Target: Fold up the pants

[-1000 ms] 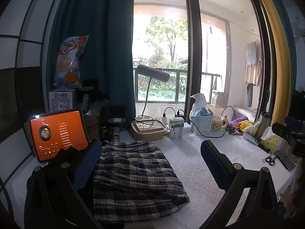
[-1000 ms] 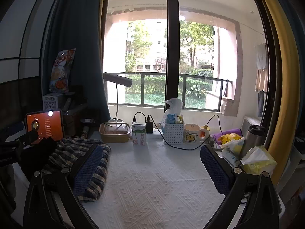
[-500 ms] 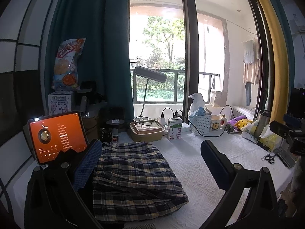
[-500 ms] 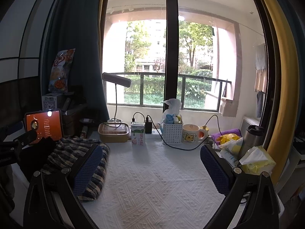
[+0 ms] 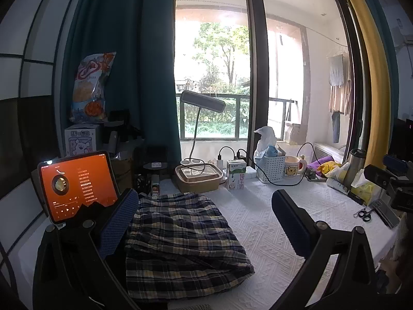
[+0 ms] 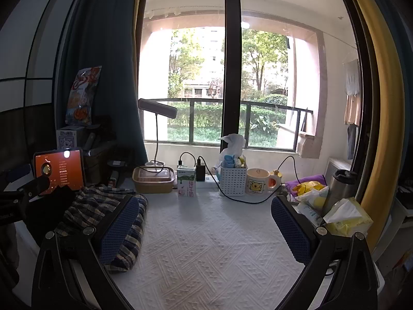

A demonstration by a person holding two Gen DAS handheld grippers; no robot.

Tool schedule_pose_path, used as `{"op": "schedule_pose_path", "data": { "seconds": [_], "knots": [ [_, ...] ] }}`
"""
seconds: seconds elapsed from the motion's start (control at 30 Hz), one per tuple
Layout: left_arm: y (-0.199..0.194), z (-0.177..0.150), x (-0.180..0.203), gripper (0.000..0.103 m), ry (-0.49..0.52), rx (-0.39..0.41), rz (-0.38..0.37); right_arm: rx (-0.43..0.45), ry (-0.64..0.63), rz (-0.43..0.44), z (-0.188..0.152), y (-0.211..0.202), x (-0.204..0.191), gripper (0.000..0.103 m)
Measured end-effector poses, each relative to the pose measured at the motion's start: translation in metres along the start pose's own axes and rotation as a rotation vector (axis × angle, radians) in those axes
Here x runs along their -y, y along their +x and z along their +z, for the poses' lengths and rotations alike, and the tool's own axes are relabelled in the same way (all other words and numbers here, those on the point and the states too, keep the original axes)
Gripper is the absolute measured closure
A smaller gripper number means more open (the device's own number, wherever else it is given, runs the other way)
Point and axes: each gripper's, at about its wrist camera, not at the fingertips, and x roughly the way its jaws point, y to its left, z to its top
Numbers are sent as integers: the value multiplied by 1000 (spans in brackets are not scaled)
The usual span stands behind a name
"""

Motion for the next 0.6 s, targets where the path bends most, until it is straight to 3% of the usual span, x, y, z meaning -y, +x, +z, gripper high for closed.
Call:
{"op": "schedule_pose_path", "data": {
  "seconds": [0.6],
  "knots": [
    [-1,1,2,1,0,-2,-3,-2,-5,0,0,1,-1,0]
  ]
}}
